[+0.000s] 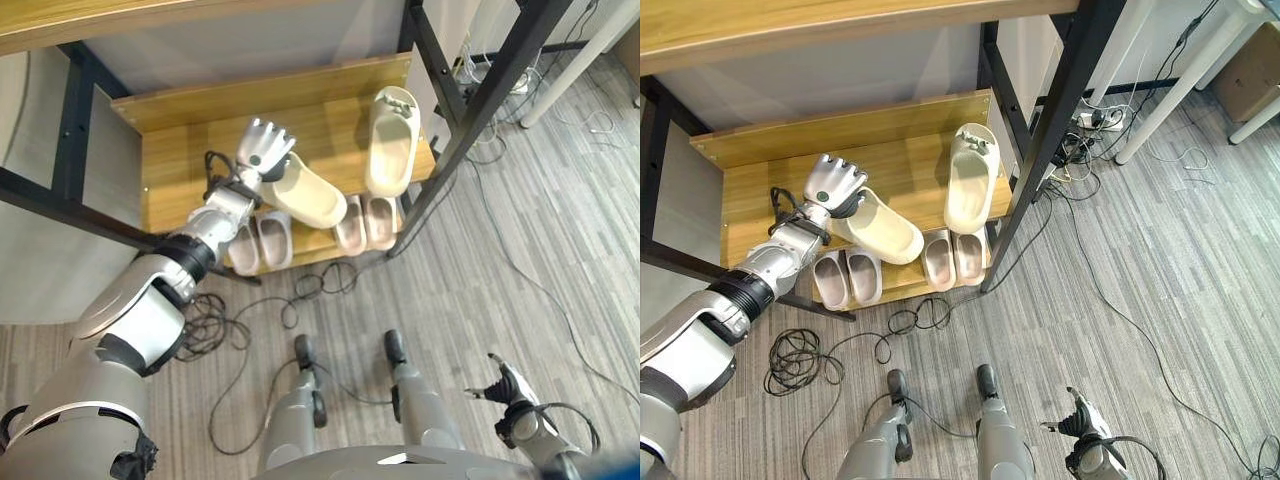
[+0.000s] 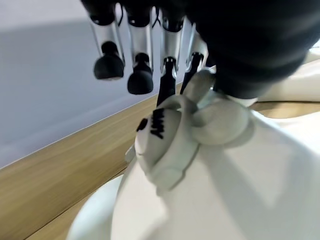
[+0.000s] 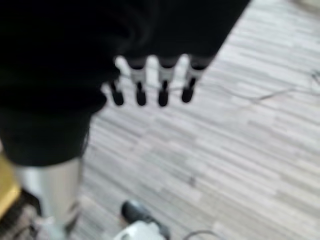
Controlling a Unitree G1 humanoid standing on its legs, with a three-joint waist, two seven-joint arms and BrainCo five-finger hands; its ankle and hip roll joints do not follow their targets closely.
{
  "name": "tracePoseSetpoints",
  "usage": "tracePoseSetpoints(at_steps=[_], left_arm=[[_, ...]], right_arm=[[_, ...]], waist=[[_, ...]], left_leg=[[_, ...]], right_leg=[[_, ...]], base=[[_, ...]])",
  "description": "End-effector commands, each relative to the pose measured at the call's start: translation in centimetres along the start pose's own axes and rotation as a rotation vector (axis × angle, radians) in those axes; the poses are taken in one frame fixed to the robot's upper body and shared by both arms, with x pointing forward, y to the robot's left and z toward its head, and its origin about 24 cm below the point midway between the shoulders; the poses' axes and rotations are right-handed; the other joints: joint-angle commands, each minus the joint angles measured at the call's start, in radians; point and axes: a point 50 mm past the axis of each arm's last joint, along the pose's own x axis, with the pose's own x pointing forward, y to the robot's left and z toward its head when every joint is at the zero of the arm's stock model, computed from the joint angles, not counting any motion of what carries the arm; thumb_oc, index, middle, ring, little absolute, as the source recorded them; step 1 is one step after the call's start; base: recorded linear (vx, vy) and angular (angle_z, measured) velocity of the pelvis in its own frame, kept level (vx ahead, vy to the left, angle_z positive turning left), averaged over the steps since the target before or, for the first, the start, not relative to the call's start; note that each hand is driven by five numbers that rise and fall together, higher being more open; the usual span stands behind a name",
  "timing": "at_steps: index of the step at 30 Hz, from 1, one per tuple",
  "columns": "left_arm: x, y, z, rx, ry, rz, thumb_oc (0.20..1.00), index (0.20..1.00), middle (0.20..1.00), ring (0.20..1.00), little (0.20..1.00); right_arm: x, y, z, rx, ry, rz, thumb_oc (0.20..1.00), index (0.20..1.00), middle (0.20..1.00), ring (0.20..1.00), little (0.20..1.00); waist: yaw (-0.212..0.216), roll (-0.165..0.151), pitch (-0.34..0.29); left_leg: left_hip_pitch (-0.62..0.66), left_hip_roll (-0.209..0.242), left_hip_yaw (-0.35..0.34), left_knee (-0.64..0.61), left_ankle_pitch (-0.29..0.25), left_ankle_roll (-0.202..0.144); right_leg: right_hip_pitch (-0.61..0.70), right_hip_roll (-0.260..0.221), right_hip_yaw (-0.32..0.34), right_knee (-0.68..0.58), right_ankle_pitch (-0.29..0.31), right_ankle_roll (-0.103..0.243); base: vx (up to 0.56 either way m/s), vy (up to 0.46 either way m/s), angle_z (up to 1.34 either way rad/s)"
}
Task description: Arrange the slippers neatly on the shoe rack.
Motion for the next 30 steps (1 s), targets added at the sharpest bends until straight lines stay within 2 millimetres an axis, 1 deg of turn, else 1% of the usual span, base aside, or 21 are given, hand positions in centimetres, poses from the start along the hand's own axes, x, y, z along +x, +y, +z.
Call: tracePoseSetpoints(at_steps=[1, 2, 6, 8, 11, 14, 16, 20, 22, 30], left_arm=[[3.8, 4.5, -1.2, 0.041, 0.033, 0.180, 0.200, 0.200, 0.200, 0.200, 0.200], [4.0, 4.5, -0.8, 0.051, 0.010, 0.178, 0.200, 0.200, 0.200, 0.200, 0.200], [4.3, 4.4, -0.7, 0.074, -0.004, 0.158, 0.200, 0.200, 0.200, 0.200, 0.200], [4.1, 3.8, -0.8, 0.089, -0.007, 0.128, 0.200, 0.200, 0.200, 0.200, 0.200], [4.2, 3.7, -1.1, 0.116, -0.015, 0.110, 0.200, 0.200, 0.200, 0.200, 0.200], [4.2, 3.5, -1.3, 0.156, -0.026, 0.084, 0.200, 0.200, 0.200, 0.200, 0.200], [4.5, 3.9, -1.7, 0.184, -0.023, 0.090, 0.200, 0.200, 0.200, 0.200, 0.200], [4.7, 4.2, -1.8, 0.205, -0.034, 0.092, 0.200, 0.200, 0.200, 0.200, 0.200], [4.7, 4.2, -1.8, 0.202, -0.029, 0.091, 0.200, 0.200, 0.200, 0.200, 0.200], [5.5, 5.5, -2.8, 0.202, 0.017, 0.127, 0.200, 0.200, 0.200, 0.200, 0.200]], right_arm=[[0.5, -2.0, 0.1, -0.041, -0.024, -0.065, 1.000, 1.000, 1.000, 1.000, 1.000], [0.6, -2.1, 0.0, -0.046, -0.020, -0.065, 1.000, 1.000, 1.000, 1.000, 1.000], [0.7, -2.3, -0.1, -0.052, -0.011, -0.072, 1.000, 1.000, 1.000, 1.000, 1.000], [0.6, -2.5, -0.5, -0.055, 0.006, -0.078, 1.000, 1.000, 1.000, 1.000, 1.000], [0.7, -2.6, -0.6, -0.059, 0.016, -0.084, 1.000, 1.000, 1.000, 1.000, 1.000], [1.0, -3.2, -0.3, -0.058, 0.014, -0.104, 1.000, 1.000, 1.000, 1.000, 1.000], [1.1, -3.6, -0.3, -0.048, 0.020, -0.123, 1.000, 1.000, 1.000, 1.000, 1.000], [1.2, -3.7, -0.3, -0.049, 0.027, -0.132, 1.000, 1.000, 1.000, 1.000, 1.000], [1.2, -3.7, -0.3, -0.044, 0.029, -0.131, 1.000, 1.000, 1.000, 1.000, 1.000], [1.2, -3.9, -0.6, -0.043, 0.053, -0.149, 1.000, 1.000, 1.000, 1.000, 1.000]], waist=[[-0.032, 0.035, 0.031], [-0.038, 0.039, 0.031], [-0.043, 0.042, 0.029], [-0.048, 0.045, 0.029], [-0.053, 0.047, 0.028], [-0.056, 0.047, 0.029], [-0.060, 0.047, 0.034], [-0.062, 0.046, 0.036], [-0.063, 0.046, 0.036], [-0.069, 0.049, 0.043]], left_leg=[[-0.082, -0.028, -0.091, 0.156, -0.146, 0.007], [-0.083, -0.028, -0.090, 0.156, -0.146, 0.008], [-0.089, -0.030, -0.084, 0.154, -0.145, 0.008], [-0.091, -0.033, -0.079, 0.154, -0.144, 0.009], [-0.095, -0.034, -0.074, 0.155, -0.144, 0.009], [-0.100, -0.033, -0.071, 0.154, -0.142, 0.008], [-0.106, -0.035, -0.070, 0.152, -0.139, 0.007], [-0.116, -0.037, -0.069, 0.155, -0.139, 0.007], [-0.118, -0.036, -0.069, 0.156, -0.139, 0.007], [-0.125, -0.042, -0.064, 0.150, -0.136, 0.007]], right_leg=[[-0.054, -0.014, -0.021, 0.121, -0.100, 0.036], [-0.057, -0.015, -0.019, 0.121, -0.097, 0.037], [-0.063, -0.017, -0.014, 0.118, -0.093, 0.039], [-0.070, -0.020, -0.011, 0.118, -0.090, 0.041], [-0.074, -0.021, -0.009, 0.117, -0.087, 0.042], [-0.078, -0.023, -0.009, 0.115, -0.083, 0.045], [-0.081, -0.024, -0.010, 0.110, -0.080, 0.046], [-0.088, -0.026, -0.009, 0.111, -0.076, 0.047], [-0.090, -0.026, -0.009, 0.112, -0.076, 0.047], [-0.100, -0.029, -0.010, 0.111, -0.071, 0.052]], base=[[0.00, 0.000, 0.00], [0.00, 0.000, 0.00], [0.01, 0.014, -0.05], [0.03, 0.029, -0.06], [0.00, 0.000, 0.00], [0.00, 0.000, 0.00], [0.00, 0.000, 0.00], [0.00, 0.000, 0.00], [0.00, 0.000, 0.00], [0.01, 0.006, 0.00]])
